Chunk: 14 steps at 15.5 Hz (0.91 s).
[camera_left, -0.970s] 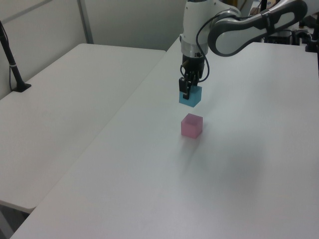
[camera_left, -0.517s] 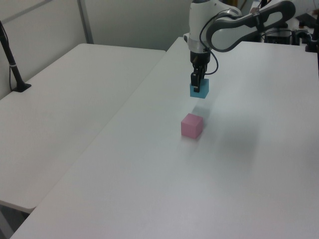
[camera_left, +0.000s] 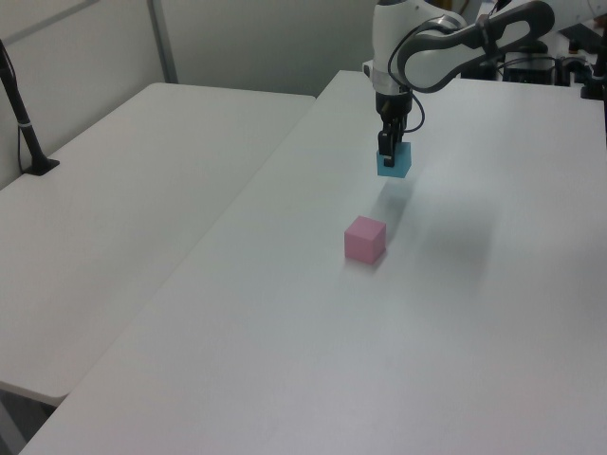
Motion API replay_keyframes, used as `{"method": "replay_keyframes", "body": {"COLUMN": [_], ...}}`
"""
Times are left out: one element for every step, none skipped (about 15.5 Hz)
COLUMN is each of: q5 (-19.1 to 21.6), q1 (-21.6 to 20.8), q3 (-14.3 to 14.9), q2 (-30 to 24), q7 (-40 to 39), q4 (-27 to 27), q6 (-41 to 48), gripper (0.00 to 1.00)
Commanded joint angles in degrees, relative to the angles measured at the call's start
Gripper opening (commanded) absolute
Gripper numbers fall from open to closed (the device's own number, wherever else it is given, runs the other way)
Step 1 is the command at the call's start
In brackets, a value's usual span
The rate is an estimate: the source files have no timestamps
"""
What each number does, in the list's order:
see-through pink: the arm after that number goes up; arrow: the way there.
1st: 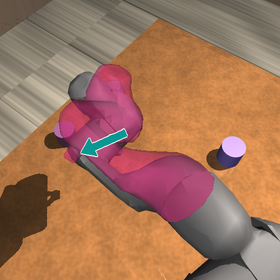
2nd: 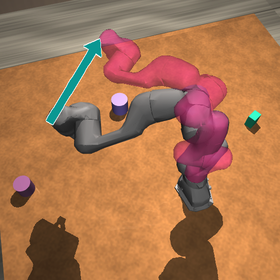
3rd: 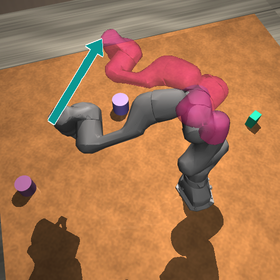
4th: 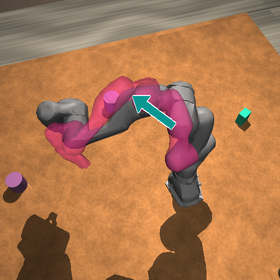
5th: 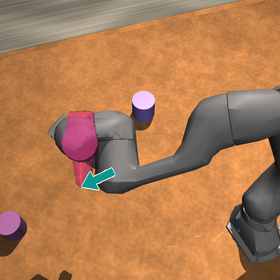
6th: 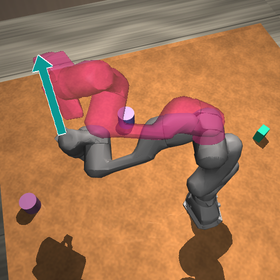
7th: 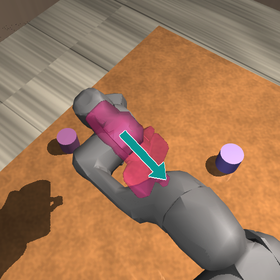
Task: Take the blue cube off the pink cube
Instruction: 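Carry the light-blue cube sideways away from the pink cube and lower it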
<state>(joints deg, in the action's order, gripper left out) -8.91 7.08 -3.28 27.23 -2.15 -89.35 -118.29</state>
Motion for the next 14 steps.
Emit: {"method": "replay_keyframes", "body": {"q5": [-0.76, -0.84, -0.93, -1.11, -1.11, -1.11, -1.02, -0.76, -0.67, -0.67, -0.67, -0.67, -1.02, -1.19], "q1": [1.36, 1.53, 1.71, 2.15, 2.41, 2.68, 2.94, 2.94, 2.94, 2.94, 2.94, 2.86, 2.85, 2.77], "q3": [-0.06, -0.06, -0.06, -0.06, -0.06, -0.06, -0.06, -0.06, -0.06, -0.06, -0.06, -0.06, -0.06, -0.06], "q2": [0.81, 0.81, 0.9, 1.77, 2.3, 2.83, 3.7, 4.93, 5.9, 6.26, 6.26, 6.26, 6.26, 6.35], "q7": [-0.92, -0.92, -0.92, -0.92, -0.83, -0.49, -0.22, -0.13, 0.13, 0.31, 0.4, 0.48, 0.66, 0.66], "q4": [0.14, 0.05, 0.05, 0.23, 0.4, 0.66, 0.84, 2.58, 3.73, 4.53, 4.45, 4.36, 4.27, 4.18], "q6": [-1.07, -1.07, -1.16, -1.59, -3.6, -6.14, -8.34, -9.32, -9.33, -9.33, -9.33, -9.33, -9.33, -9.33], "gripper": [0.61, 0.61, 0.61, 0.61, 0.61, 0.61, 0.61, 0.61, 0.61, 0.62, 0.71, 0.91, 1.0, 1.0]}}
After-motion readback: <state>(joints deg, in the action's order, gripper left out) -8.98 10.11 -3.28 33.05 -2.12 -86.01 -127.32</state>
